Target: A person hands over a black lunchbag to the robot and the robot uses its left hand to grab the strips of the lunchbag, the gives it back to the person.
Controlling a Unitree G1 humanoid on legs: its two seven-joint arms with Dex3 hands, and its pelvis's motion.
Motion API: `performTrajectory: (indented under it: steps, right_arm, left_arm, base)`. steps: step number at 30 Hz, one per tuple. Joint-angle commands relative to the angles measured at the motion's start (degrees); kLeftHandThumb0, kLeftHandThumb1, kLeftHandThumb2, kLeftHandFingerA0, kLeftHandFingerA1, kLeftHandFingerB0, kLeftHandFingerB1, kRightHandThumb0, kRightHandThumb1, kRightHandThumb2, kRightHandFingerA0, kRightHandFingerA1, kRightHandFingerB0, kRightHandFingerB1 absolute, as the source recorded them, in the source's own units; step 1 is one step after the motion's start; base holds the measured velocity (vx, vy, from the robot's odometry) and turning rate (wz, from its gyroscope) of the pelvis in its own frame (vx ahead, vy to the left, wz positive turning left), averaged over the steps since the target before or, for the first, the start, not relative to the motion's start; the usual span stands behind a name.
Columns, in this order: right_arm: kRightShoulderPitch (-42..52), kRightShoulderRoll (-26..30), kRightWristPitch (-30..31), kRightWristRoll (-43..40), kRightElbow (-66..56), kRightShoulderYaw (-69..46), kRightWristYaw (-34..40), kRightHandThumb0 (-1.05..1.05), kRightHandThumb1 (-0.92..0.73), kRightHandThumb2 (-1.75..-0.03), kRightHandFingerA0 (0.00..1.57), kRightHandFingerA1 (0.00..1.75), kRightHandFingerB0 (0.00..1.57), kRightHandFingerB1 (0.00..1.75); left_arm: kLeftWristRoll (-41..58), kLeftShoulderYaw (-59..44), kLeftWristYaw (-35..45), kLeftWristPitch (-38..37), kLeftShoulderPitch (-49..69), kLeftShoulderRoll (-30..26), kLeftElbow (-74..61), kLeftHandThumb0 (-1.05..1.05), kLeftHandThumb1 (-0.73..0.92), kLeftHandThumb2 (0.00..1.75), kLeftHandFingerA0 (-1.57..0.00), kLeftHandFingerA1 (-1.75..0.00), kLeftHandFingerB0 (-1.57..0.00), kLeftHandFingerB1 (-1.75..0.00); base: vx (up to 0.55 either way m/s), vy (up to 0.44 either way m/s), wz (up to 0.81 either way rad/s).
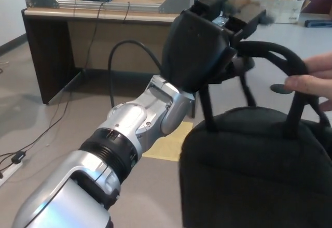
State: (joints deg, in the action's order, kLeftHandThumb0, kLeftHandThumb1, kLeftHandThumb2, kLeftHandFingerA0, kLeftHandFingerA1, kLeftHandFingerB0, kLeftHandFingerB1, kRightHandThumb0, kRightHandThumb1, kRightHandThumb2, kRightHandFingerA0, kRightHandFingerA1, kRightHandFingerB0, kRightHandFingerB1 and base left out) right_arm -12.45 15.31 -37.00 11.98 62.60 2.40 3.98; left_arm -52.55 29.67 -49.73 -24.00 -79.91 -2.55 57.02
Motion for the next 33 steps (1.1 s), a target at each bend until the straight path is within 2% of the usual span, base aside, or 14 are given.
performTrajectory:
  steps: [1, 6, 7, 8, 13, 16, 24, 25, 26, 27, 30, 31, 32, 33]
  right_arm:
    - [0.24, 0.45, 0.22, 0.2, 0.74, 0.08, 0.37, -0.7, -0.67, -1.07, 0.38, 0.57, 0.33, 0.51]
    - [0.2, 0.31, 0.12, -0.08, 0.77, -0.15, 0.4, -0.7, -0.67, -1.07, 0.39, 0.57, 0.33, 0.51]
    - [0.37, 0.27, -0.07, 0.05, 0.65, -0.09, 0.69, -0.74, -0.8, -0.68, 0.43, 0.45, 0.4, 0.39]
    - [0.61, 0.11, -0.49, 0.15, 0.57, -0.06, 1.13, -0.7, -0.84, -0.65, 0.43, 0.44, 0.44, 0.4]
    - [0.57, -0.02, -0.5, 0.37, 0.68, 0.06, 1.5, -0.73, -0.8, -0.68, 0.43, 0.46, 0.41, 0.4]
    - [1.0, 0.15, -0.55, -0.04, 0.46, -0.18, 0.92, -0.71, -0.85, -0.66, 0.44, 0.43, 0.43, 0.39]
    - [1.0, 0.15, -0.55, -0.03, 0.45, -0.18, 0.92, -0.71, -0.85, -0.66, 0.44, 0.43, 0.43, 0.39]
    - [0.87, 0.26, -0.11, -0.06, 0.44, -0.18, 0.71, -0.73, -0.86, -0.66, 0.41, 0.42, 0.43, 0.38]
    - [0.82, 0.56, 0.25, -0.05, 0.48, -0.25, 0.66, -0.69, -0.67, -1.07, 0.38, 0.57, 0.35, 0.52]
    - [0.93, 0.72, 0.12, -0.02, 0.56, -0.32, 0.87, -0.69, -0.67, -1.07, 0.38, 0.57, 0.35, 0.52]
    - [0.96, 0.67, 0.06, 0.0, 0.58, -0.34, 0.93, -0.69, -0.67, -1.07, 0.38, 0.57, 0.35, 0.52]
    - [0.92, 0.4, -0.17, -0.17, 0.67, -0.45, 0.97, -0.65, -0.66, -1.05, 0.38, 0.57, 0.35, 0.53]
    - [0.87, 0.07, -0.45, -0.39, 0.78, -0.58, 1.03, -0.65, -0.66, -1.05, 0.38, 0.57, 0.35, 0.53]
    - [0.55, -0.03, -0.09, -0.68, 0.99, -0.78, 0.81, -0.71, -0.84, -0.66, 0.41, 0.43, 0.4, 0.38]
  left_arm:
    - [13.44, -3.51, 32.92, 0.33, 3.74, -4.26, -10.94, -1.02, 0.65, 0.6, 0.0, 0.0, 0.0, 0.0]
    - [15.38, -4.39, 36.52, 1.17, 4.75, -4.93, -15.04, -1.05, 0.66, 0.61, 0.0, 0.0, 0.0, 0.0]
    - [17.29, -4.89, 39.25, 2.04, 5.33, -5.5, -17.94, -1.05, 0.63, 0.62, 0.0, 0.0, 0.0, 0.0]
    - [20.29, -5.79, 43.55, 3.28, 6.22, -6.53, -22.57, -1.05, 0.64, 0.61, 0.0, 0.0, 0.0, 0.0]
    - [20.79, -6.47, 45.16, 3.64, 6.99, -7.56, -25.19, -1.05, 0.65, 0.61, 0.0, 0.0, 0.0, 0.0]
    - [23.7, -9.45, 46.36, 3.12, 11.97, -13.39, -33.2, -1.0, 0.64, 0.6, 0.0, 0.0, 0.0, 0.0]
    - [24.09, -10.19, 48.78, 4.98, 13.26, -13.46, -36.28, -1.0, 0.64, 0.6, 0.0, 0.0, 0.0, 0.0]
    - [25.77, -12.44, 49.14, 4.94, 16.7, -16.55, -39.55, -0.99, 0.61, 0.6, 0.0, 0.0, 0.0, 0.0]
    - [28.8, -18.68, 45.92, 1.29, 27.86, -23.62, -42.83, -0.82, 0.49, 0.85, 0.0, 0.0, 0.0, -0.02]
    - [30.49, -23.73, 41.96, -2.86, 37.54, -28.4, -43.27, -0.82, 0.49, 0.85, 0.0, 0.0, 0.0, -0.02]
    - [30.96, -25.12, 42.02, -2.99, 39.93, -29.15, -44.46, -0.82, 0.49, 0.85, 0.0, 0.0, 0.0, -0.02]
    - [32.3, -26.68, 40.69, -5.78, 45.39, -30.0, -43.76, -0.67, 0.42, 0.8, -0.01, -0.13, -0.04, -0.17]
    - [33.95, -28.64, 39.01, -9.28, 52.19, -31.03, -42.82, -0.67, 0.42, 0.8, -0.01, -0.13, -0.04, -0.17]
    - [33.55, -29.57, 36.32, -12.11, 56.94, -31.15, -41.16, -0.65, 0.41, 0.77, -0.05, -0.21, -0.07, -0.22]
  base:
    - [0.0, 0.0, 0.0]
    - [0.0, 0.0, 0.0]
    - [0.0, 0.0, 0.0]
    - [0.0, 0.0, 0.0]
    - [0.0, 0.0, 0.0]
    - [0.0, 0.0, 0.0]
    - [0.0, 0.0, 0.0]
    - [0.0, 0.0, 0.0]
    - [0.0, 0.0, 0.0]
    - [0.0, 0.0, 0.0]
    - [0.0, 0.0, -0.03]
    - [0.0, 0.0, 0.0]
    - [0.0, 0.0, 0.0]
    - [0.0, 0.0, 0.0]
